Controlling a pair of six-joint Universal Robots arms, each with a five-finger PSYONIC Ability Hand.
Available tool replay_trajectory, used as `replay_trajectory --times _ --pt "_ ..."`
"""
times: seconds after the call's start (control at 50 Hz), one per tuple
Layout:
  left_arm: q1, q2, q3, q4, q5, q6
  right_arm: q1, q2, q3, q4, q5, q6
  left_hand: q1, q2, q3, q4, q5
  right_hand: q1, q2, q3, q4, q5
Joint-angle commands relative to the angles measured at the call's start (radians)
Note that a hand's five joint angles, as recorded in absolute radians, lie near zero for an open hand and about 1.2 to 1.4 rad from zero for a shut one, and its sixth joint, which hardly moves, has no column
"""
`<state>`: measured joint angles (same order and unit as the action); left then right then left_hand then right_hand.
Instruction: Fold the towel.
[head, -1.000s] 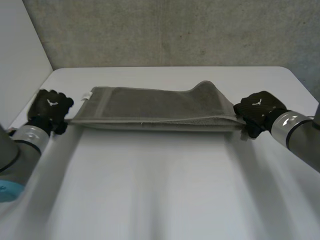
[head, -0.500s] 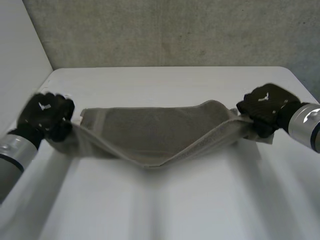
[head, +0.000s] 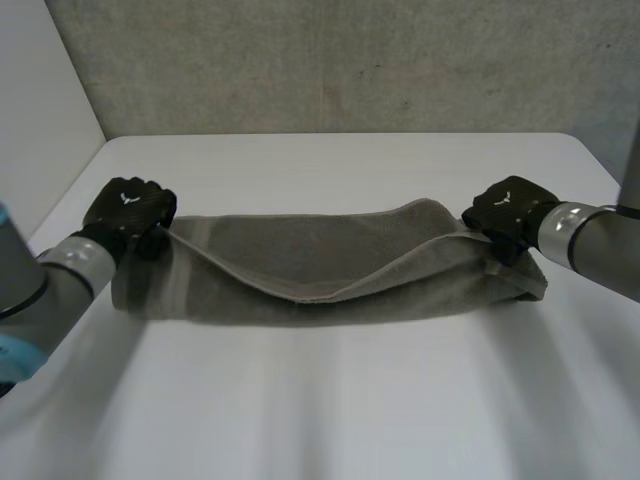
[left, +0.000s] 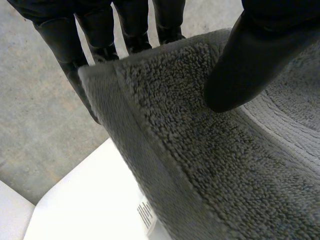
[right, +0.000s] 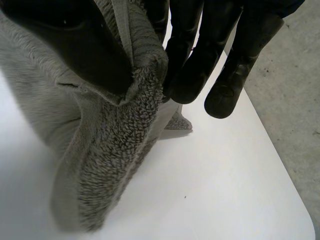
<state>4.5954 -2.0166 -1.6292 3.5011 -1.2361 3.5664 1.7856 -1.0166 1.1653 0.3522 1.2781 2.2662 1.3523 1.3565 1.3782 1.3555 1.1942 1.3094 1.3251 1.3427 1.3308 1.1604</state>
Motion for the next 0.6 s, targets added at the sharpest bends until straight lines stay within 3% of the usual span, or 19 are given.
replay_trajectory --times 0.02,0.1,0.18,0.22,0.24,0.28,0.32,0.36,0.46,0.56,0.6 --pt "-0.035 -0.086 0.121 -0.066 -0.066 -0.006 0.011 0.061 -0.075 0.007 0.010 0.015 0.044 0.040 0.018 0.041 0.028 0.087 0.071 0.054 0.065 0.061" --pt "-0.041 -0.086 0.141 -0.065 -0.063 -0.001 0.011 0.061 -0.114 -0.004 0.006 0.021 0.044 0.040 0.018 0.041 0.028 0.087 0.071 0.054 0.065 0.061" --pt "-0.064 -0.106 0.315 -0.042 -0.080 -0.011 0.020 0.087 -0.249 -0.050 0.004 0.013 0.044 0.040 0.018 0.041 0.028 0.087 0.071 0.054 0.065 0.061" --pt "-0.079 -0.122 0.409 -0.036 -0.088 -0.020 0.043 0.136 -0.495 -0.166 0.009 0.035 0.044 0.040 0.018 0.041 0.028 0.087 0.071 0.054 0.065 0.061" --pt "-0.095 -0.125 0.502 -0.027 -0.103 -0.041 0.043 0.136 -0.496 -0.167 0.009 0.035 0.044 0.040 0.018 0.041 0.028 0.087 0.071 0.054 0.065 0.061" --pt "-0.102 -0.120 0.585 -0.001 -0.130 -0.069 0.083 0.135 -0.666 -0.331 0.023 0.126 0.044 0.040 0.018 0.041 0.028 0.087 0.071 0.054 0.065 0.061" --pt "-0.110 -0.106 0.651 0.041 -0.166 -0.109 0.089 0.112 -0.668 -0.399 0.026 0.204 0.044 0.040 0.018 0.041 0.028 0.087 0.071 0.054 0.065 0.061" --pt "-0.098 -0.042 0.674 0.139 -0.219 -0.226 0.086 0.067 -0.661 -0.444 0.018 0.279 0.044 0.040 0.018 0.041 0.028 0.087 0.071 0.054 0.065 0.061" --pt "-0.055 0.007 0.640 0.200 -0.232 -0.369 0.063 0.018 -0.593 -0.412 0.001 0.392 0.044 0.040 0.018 0.041 0.028 0.087 0.071 0.054 0.065 0.061" --pt "-0.010 0.027 0.505 0.202 -0.223 -0.376 0.061 0.021 -0.519 -0.294 -0.029 0.262 0.044 0.040 0.018 0.041 0.028 0.087 0.071 0.054 0.065 0.061" --pt "-0.003 0.036 0.450 0.203 -0.217 -0.368 0.061 0.026 -0.454 -0.198 -0.061 0.112 0.044 0.040 0.018 0.041 0.028 0.087 0.071 0.054 0.065 0.061"
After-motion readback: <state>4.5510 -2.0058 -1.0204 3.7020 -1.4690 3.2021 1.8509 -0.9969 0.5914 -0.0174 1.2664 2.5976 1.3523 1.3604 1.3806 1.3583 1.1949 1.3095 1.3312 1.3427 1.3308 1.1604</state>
